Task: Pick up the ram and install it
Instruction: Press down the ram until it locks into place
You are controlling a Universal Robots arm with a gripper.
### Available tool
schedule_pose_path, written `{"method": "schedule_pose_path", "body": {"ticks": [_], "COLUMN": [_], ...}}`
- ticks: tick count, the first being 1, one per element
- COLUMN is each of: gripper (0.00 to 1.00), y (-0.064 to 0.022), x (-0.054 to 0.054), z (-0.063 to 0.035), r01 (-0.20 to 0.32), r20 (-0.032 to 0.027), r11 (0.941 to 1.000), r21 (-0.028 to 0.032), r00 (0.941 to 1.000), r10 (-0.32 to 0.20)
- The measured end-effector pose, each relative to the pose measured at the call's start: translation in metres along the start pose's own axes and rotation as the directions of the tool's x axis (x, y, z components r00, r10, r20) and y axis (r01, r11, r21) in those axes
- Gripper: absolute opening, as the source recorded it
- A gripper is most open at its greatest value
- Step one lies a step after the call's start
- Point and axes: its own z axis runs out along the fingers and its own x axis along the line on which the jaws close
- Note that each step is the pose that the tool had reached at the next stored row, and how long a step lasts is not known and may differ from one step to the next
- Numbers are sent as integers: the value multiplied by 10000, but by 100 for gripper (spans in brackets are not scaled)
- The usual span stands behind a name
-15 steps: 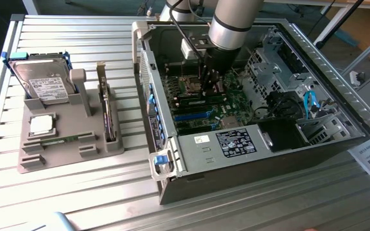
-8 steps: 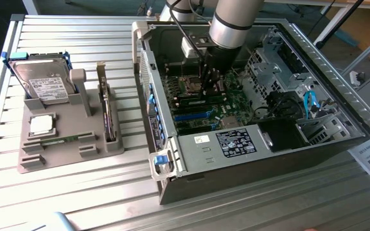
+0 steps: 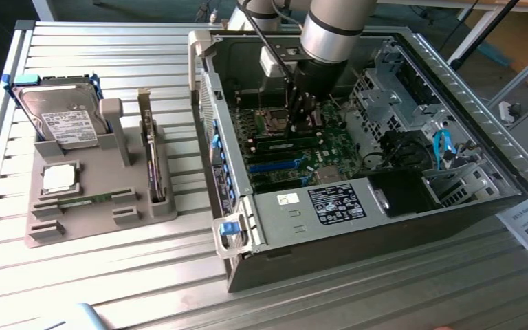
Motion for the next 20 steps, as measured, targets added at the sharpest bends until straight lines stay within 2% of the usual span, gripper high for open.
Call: {"method": "schedule_pose_path", "body": {"ticks": [4, 10, 13, 20], "gripper": [10, 10, 10, 10], "y": [15, 170, 277, 406], "x": [0, -4, -7, -11], "z": [-1, 5, 9, 13], "r01": [1, 0, -4, -18], "r20": [-2, -1, -1, -1], "r11": [10000, 10000, 10000, 10000], "r21": [-3, 5, 10, 12], "r00": [10000, 10000, 10000, 10000], "r10": [-1, 0, 4, 18]}}
